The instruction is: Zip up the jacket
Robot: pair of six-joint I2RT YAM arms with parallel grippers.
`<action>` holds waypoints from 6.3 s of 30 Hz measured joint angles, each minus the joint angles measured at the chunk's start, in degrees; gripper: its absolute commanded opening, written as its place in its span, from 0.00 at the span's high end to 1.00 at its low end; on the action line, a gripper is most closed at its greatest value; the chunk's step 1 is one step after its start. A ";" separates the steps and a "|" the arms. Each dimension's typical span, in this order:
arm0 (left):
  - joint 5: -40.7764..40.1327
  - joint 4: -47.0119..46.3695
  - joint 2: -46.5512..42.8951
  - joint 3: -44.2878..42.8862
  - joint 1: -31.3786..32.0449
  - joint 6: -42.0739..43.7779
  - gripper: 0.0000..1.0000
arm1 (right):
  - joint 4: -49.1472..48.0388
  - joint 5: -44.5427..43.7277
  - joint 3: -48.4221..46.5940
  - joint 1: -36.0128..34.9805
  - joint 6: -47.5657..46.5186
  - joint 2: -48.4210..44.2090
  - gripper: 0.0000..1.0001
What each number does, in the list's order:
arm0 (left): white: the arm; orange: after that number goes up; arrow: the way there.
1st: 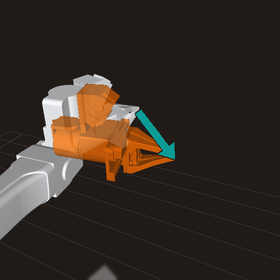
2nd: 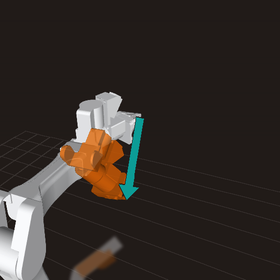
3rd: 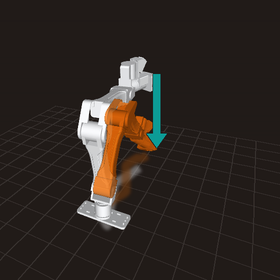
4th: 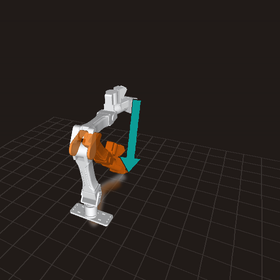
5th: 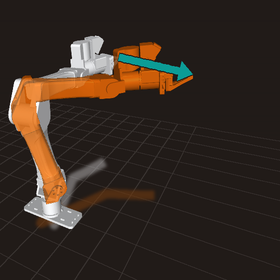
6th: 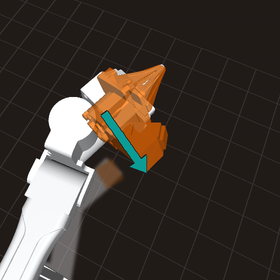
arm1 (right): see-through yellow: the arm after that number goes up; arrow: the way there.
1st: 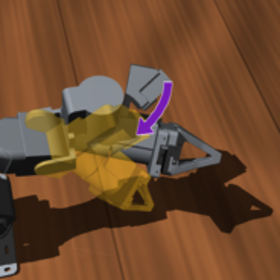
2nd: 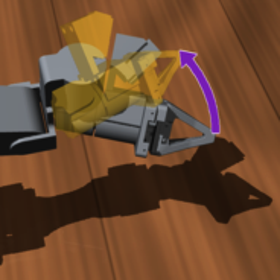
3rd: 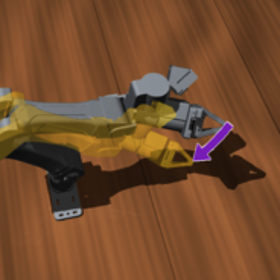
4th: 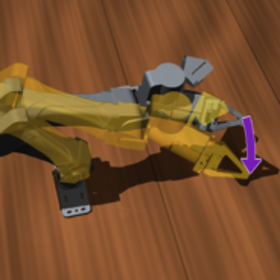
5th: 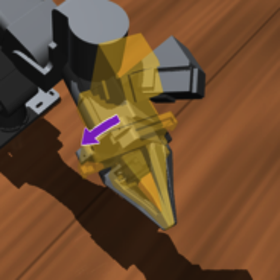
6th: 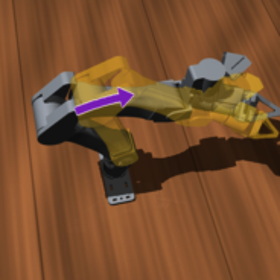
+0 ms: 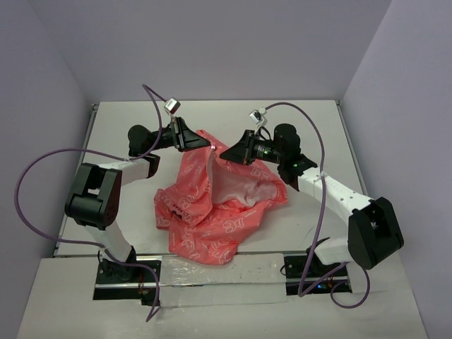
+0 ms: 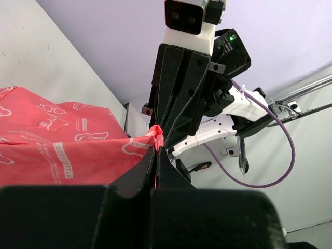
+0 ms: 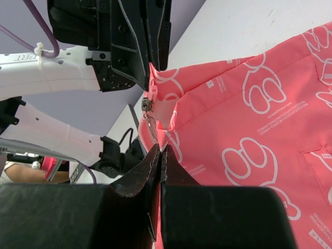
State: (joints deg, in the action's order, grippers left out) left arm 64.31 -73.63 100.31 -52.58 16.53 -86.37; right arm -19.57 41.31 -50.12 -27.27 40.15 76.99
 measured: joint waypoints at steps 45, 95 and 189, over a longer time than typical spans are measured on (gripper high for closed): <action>-0.04 0.00 0.00 0.04 0.04 0.46 1.00 | -4.05 -2.08 2.24 -0.04 3.33 -1.92 1.00; -0.48 0.00 0.00 0.15 0.27 -0.02 1.00 | -3.52 -1.93 2.22 -0.04 2.39 -1.64 1.00; -12.47 11.88 -10.52 7.23 4.41 20.75 1.00 | -8.53 -14.32 4.76 -0.37 11.90 -4.96 1.00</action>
State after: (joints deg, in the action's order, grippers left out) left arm 51.85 -61.75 89.79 -45.34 20.95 -65.61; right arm -28.10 26.99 -45.37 -27.64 52.05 72.03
